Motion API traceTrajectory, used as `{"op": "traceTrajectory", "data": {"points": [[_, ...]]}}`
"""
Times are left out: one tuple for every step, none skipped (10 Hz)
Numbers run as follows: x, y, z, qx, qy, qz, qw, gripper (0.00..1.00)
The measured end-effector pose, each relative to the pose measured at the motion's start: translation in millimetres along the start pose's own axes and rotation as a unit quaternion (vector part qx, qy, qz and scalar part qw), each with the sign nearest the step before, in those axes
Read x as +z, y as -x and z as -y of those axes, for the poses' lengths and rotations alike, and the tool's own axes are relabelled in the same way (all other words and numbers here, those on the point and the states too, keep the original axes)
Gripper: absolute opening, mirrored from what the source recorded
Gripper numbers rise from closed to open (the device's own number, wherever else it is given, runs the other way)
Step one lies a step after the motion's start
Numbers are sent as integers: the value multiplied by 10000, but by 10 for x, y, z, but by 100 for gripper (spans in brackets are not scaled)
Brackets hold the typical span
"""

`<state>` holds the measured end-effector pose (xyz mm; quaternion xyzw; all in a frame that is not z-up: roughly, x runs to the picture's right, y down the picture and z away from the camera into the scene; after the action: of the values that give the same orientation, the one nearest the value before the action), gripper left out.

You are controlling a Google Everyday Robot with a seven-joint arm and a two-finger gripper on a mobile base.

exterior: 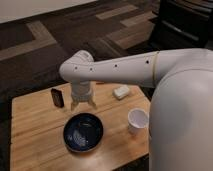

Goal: Pick up the ceramic cup

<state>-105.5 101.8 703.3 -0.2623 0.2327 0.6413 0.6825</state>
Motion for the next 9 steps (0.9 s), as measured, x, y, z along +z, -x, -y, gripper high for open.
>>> {"op": "traceTrajectory", "data": {"points": [[0, 0, 0, 0, 0, 0, 10000, 65], [0, 0, 0, 0, 0, 0, 10000, 65], [0, 0, 0, 0, 0, 0, 10000, 65], [0, 0, 0, 0, 0, 0, 10000, 65], [-4, 1, 3, 10, -4, 5, 10000, 65], [-46, 5, 49, 118, -28, 55, 9999, 65], [-113, 26, 216, 357, -102, 162, 9992, 65], [-164, 10, 343, 555, -130, 214, 9981, 65], [-194, -21, 434, 721, -102, 235, 9971, 65]]}}
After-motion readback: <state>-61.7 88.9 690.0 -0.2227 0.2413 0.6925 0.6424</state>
